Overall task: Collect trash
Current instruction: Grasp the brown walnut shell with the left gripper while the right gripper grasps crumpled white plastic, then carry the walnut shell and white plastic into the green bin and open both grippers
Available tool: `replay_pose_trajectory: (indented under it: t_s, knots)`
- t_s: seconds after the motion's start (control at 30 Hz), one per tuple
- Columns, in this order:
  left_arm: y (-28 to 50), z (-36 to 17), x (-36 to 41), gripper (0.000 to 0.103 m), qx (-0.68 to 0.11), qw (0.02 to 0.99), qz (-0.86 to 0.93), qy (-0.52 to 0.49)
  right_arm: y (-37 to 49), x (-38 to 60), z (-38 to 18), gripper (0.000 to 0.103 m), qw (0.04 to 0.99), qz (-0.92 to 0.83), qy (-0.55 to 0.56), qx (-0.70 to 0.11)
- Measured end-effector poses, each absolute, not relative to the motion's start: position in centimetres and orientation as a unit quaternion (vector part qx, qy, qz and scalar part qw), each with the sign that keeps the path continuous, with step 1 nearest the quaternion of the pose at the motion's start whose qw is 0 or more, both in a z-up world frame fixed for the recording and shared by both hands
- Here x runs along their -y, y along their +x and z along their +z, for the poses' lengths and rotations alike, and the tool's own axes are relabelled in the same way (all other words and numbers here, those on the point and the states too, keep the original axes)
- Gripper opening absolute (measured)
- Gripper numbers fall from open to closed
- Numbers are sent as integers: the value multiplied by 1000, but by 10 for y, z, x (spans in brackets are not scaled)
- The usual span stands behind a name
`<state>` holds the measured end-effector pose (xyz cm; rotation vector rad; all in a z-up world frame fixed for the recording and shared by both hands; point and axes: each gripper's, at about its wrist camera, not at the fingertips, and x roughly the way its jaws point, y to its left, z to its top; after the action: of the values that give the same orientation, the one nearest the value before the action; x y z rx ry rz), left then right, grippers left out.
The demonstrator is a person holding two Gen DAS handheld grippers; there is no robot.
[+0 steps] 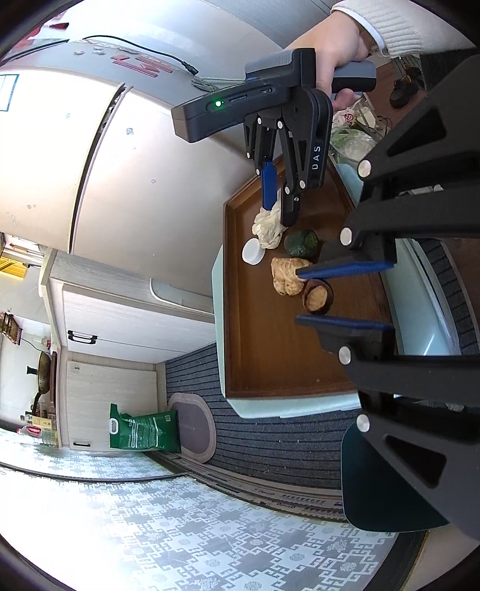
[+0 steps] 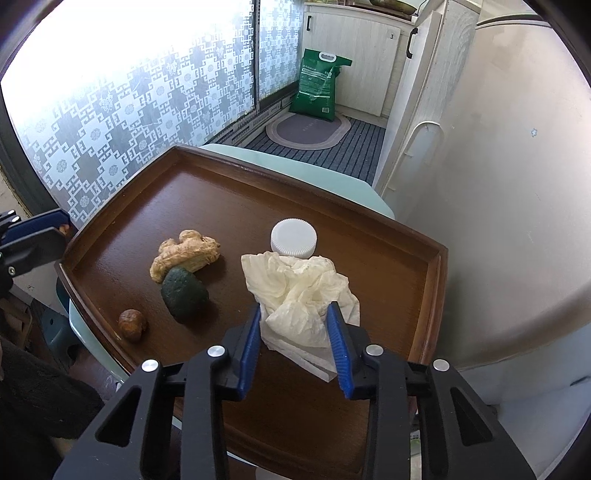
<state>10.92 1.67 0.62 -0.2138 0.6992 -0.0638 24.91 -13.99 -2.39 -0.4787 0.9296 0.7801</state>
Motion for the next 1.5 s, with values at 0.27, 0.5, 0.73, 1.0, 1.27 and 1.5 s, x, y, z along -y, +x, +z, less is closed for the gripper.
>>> replay_pose_trajectory:
  t_s: [0.27, 0.5, 0.73, 1.0, 1.27, 1.5]
  knots:
    - [92, 15, -36, 21, -329, 938, -15, -111, 247, 128, -17, 15, 799, 360, -225, -426]
    - [76, 22, -58, 21, -317, 941, 3, -118, 244, 122, -6, 10, 803, 361, -223, -418]
    - [68, 23, -77, 21, -316, 940, 21, -127, 237, 113, 15, 10, 814, 369, -213, -396]
    - [56, 22, -99, 21, -317, 938, 46, -132, 227, 91, 22, 10, 806, 394, -206, -391]
    - [42, 18, -123, 21, -319, 935, 72, -137, 206, 60, 32, 10, 796, 425, -210, -377]
    - [33, 10, -145, 21, -324, 930, 95, -143, 190, 30, 36, 10, 783, 452, -207, -375]
